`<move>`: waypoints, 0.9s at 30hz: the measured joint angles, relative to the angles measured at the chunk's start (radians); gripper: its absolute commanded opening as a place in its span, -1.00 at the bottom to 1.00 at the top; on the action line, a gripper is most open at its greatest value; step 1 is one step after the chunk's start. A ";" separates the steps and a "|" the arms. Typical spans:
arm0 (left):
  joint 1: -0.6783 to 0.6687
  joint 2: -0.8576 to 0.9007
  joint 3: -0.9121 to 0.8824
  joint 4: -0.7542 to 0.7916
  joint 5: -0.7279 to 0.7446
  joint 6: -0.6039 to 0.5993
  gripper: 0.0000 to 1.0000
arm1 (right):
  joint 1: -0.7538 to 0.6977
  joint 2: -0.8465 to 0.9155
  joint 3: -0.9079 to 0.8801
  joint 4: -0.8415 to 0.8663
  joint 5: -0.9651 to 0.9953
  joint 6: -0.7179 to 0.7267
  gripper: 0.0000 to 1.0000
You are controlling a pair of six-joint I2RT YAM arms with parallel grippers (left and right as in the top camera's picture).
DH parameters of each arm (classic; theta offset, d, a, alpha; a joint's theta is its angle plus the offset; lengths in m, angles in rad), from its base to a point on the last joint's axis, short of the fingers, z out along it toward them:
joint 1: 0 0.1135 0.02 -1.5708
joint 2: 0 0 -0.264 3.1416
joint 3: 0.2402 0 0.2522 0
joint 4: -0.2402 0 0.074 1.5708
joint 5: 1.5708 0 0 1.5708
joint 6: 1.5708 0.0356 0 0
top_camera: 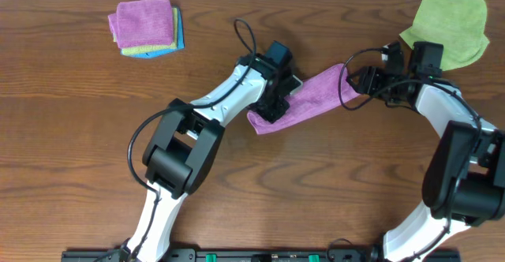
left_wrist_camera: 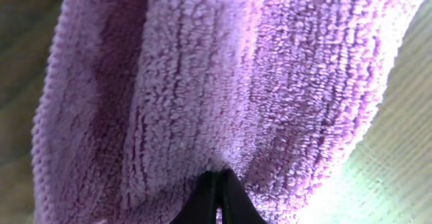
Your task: Fold the cloth
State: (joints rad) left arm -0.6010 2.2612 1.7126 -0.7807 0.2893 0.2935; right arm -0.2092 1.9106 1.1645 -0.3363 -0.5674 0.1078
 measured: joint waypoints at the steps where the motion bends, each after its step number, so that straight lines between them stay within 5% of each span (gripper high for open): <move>1: -0.001 0.000 0.000 -0.001 0.000 0.003 -0.88 | -0.002 0.000 0.000 -0.012 0.005 -0.006 0.28; 15: -0.001 0.000 0.000 -0.001 0.000 0.019 -0.88 | -0.006 0.032 0.000 0.000 0.023 -0.049 0.60; 27: -0.001 0.000 0.000 -0.001 0.000 0.019 -0.88 | 0.003 0.103 0.002 0.020 -0.122 -0.007 0.43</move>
State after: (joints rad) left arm -0.6022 2.2612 1.7126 -0.7818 0.2897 0.3122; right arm -0.2062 2.0140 1.1660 -0.3161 -0.6899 0.1005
